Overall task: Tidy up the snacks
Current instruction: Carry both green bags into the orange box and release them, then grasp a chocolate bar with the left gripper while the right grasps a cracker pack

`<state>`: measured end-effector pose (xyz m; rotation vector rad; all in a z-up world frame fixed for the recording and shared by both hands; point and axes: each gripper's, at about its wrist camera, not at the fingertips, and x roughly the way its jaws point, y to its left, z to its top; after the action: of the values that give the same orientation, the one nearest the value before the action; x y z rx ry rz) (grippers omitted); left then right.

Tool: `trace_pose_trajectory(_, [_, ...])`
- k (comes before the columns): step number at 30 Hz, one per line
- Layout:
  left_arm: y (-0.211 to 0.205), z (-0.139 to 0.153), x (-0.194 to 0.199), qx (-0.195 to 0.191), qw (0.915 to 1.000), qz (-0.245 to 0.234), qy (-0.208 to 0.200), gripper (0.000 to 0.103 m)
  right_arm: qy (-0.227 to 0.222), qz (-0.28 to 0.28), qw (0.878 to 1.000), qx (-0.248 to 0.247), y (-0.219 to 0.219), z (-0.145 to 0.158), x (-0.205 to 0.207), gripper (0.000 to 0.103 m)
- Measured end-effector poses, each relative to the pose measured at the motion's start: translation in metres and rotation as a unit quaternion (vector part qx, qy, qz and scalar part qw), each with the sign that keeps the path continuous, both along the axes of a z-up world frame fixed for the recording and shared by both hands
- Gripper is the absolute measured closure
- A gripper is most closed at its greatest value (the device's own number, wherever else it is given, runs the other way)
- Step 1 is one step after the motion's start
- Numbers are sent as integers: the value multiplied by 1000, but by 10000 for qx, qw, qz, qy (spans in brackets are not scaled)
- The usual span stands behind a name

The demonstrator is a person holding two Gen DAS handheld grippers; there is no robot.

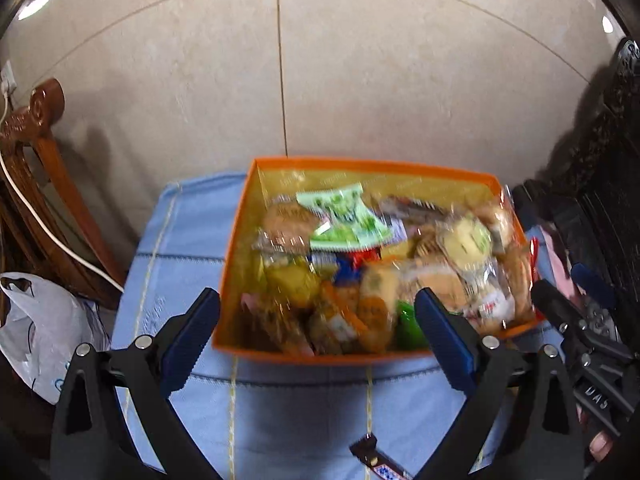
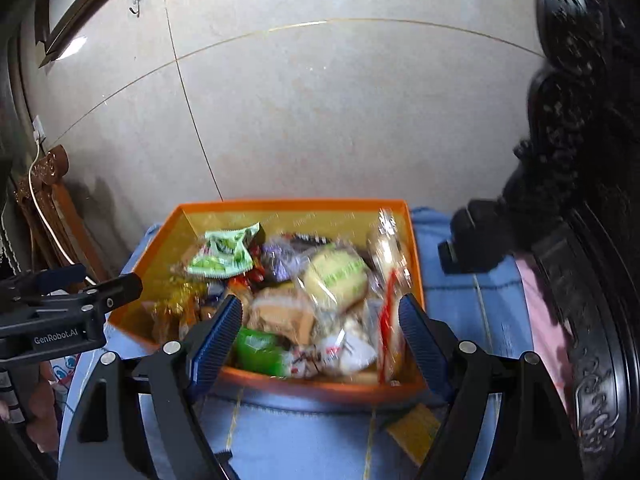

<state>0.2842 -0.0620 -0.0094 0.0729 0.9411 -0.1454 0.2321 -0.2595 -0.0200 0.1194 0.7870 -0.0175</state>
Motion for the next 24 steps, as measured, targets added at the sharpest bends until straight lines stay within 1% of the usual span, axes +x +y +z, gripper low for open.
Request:
trace_pose_trajectory(3, [1, -7, -12, 32, 10000, -18, 84, 8, 78, -88, 9999, 24, -6, -5, -13, 22])
trace_pose_trajectory(8, [3, -21, -33, -1, 9994, -24, 350, 8, 221, -234, 9995, 37, -18, -13, -38, 22])
trace_pose_trajectory(11, [2, -36, -48, -45, 9983, -28, 572, 8, 348, -318, 9989, 4, -26, -24, -55, 22])
trace_pose_trajectory(12, [0, -43, -53, -50, 9977, -31, 682, 8, 438, -373, 9983, -5, -31, -32, -63, 22])
trace_pose_trajectory(14, [-3, -64, -65, -66, 9949, -7, 1002, 8, 611, -459, 9971, 33, -39, -46, -72, 22])
trace_pose_trajectory(16, [-3, -89, -78, -105, 9909, 284, 1313, 8, 820, -544, 9951, 101, -46, -61, -83, 22])
trace_pose_trajectory(18, [-5, -108, -86, -204, 9856, 398, 1631, 8, 945, -583, 9937, 133, -50, -71, -92, 22])
trace_pose_trajectory(20, [-11, -132, -94, -144, 9777, 515, 2031, 8, 995, -521, 9936, 145, -50, -78, -101, 22])
trace_pose_trajectory(22, [-20, -149, -99, -24, 9742, 518, 2196, 8, 1033, -386, 9939, 56, -46, -83, -106, 22])
trace_pose_trajectory(23, [-24, -154, -101, 28, 9732, 509, 2242, 10, 1053, -349, 9938, 11, -44, -85, -107, 22])
trace_pose_trajectory(24, [-28, -162, -102, 46, 9716, 489, 2315, 25, 1075, -328, 9937, -2, -44, -87, -108, 22])
